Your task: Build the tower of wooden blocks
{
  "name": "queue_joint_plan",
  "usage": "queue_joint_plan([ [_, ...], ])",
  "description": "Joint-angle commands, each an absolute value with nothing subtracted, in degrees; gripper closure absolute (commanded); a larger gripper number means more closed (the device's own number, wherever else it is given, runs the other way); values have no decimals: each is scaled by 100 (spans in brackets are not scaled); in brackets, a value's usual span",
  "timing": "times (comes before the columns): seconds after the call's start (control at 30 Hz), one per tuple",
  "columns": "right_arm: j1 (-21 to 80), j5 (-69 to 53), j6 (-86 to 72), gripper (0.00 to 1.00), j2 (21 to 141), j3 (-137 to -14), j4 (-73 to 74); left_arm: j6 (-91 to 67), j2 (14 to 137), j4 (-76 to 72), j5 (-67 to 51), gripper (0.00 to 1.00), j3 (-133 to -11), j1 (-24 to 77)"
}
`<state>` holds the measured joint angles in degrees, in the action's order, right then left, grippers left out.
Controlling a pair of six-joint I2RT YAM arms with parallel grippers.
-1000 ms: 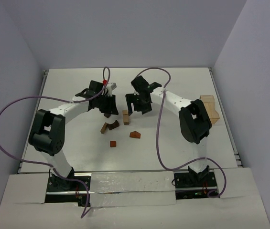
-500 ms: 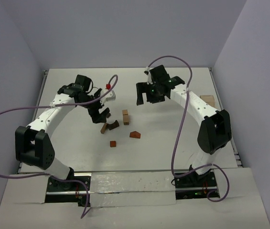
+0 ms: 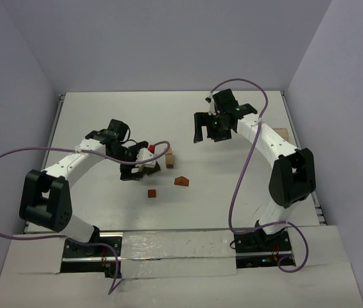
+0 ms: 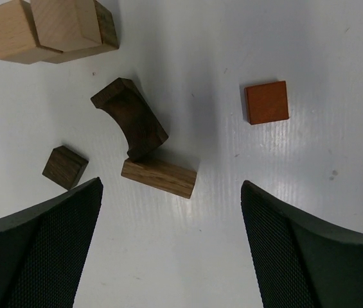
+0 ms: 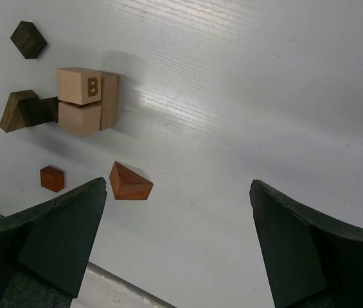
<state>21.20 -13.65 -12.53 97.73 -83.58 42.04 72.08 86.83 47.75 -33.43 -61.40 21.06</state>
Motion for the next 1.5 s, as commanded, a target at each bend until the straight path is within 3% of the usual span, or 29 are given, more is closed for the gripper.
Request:
queue_joint_plan([
  [0.0,2048,-1439,-1213,0,9547,-8343,4210,8239,8558,4331,-3449,9,-5883,2136],
  [0.17,2048,-1385,-1204,0,9550,-8369,4245,8669,8908,4294,-3512,15,-5904,2136],
  [0.53,2048,-1427,-1160,0,9612,-8347,4263,9161,9550,4540,-3349,18,-6357,2127],
  [0.9,2039,-1464,-1125,0,9645,-8402,4315,9197,9880,4906,-3192,19,-6692,2092],
  [1.1,2048,-1468,-1125,0,9659,-8411,4323,9212,10039,5023,-3119,27,-6778,2074],
  [1.47,2039,-1555,-1133,0,9712,-8437,4315,9050,10174,4960,-3138,30,-6767,1998],
])
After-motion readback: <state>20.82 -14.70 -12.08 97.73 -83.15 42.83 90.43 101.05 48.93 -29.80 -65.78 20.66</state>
